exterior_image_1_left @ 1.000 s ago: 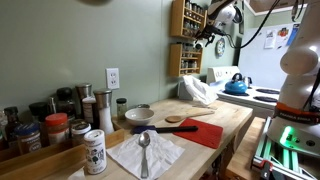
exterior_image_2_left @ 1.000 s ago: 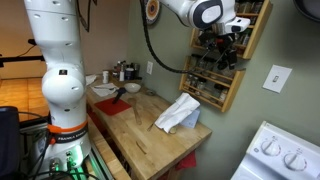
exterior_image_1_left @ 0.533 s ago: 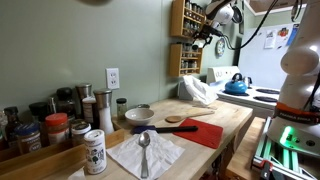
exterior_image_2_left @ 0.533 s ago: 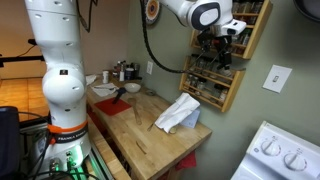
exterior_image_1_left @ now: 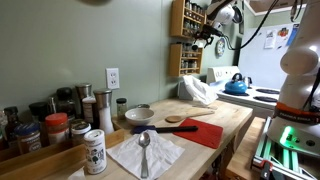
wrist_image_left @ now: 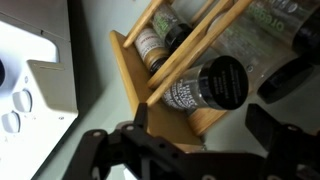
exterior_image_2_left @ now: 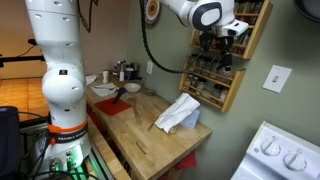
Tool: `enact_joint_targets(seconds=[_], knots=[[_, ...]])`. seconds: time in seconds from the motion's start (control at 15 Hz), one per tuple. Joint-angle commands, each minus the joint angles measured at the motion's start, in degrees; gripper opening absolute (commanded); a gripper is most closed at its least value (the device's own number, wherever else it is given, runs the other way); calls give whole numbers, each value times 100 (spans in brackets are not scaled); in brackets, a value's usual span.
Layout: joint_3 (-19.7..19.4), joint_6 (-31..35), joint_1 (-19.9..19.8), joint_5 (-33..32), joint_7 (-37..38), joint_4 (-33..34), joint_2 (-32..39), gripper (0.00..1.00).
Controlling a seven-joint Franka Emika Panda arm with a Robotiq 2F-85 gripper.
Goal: Pick up one glass jar from the right side of the counter and put it on the bottom shelf
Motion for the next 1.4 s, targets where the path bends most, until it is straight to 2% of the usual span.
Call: enact_joint_targets(seconds=[0.0,0.2,0.47,0.87,1.07,1.27,1.33], knots=[[-23,-241,-30,4,216,-78,-185,100],[7,-640,-10,173,601,-95,-264,100],[36,-996,-25,345,1535,-56,-241,100],[99,-219,56,667,2336,-193,-199,100],[133,-138,66,747,2524,-324,-218,100],[135,-111,42,766,2901,-359,-198,97],[139,-49,48,780,3001,-377,-201,93]])
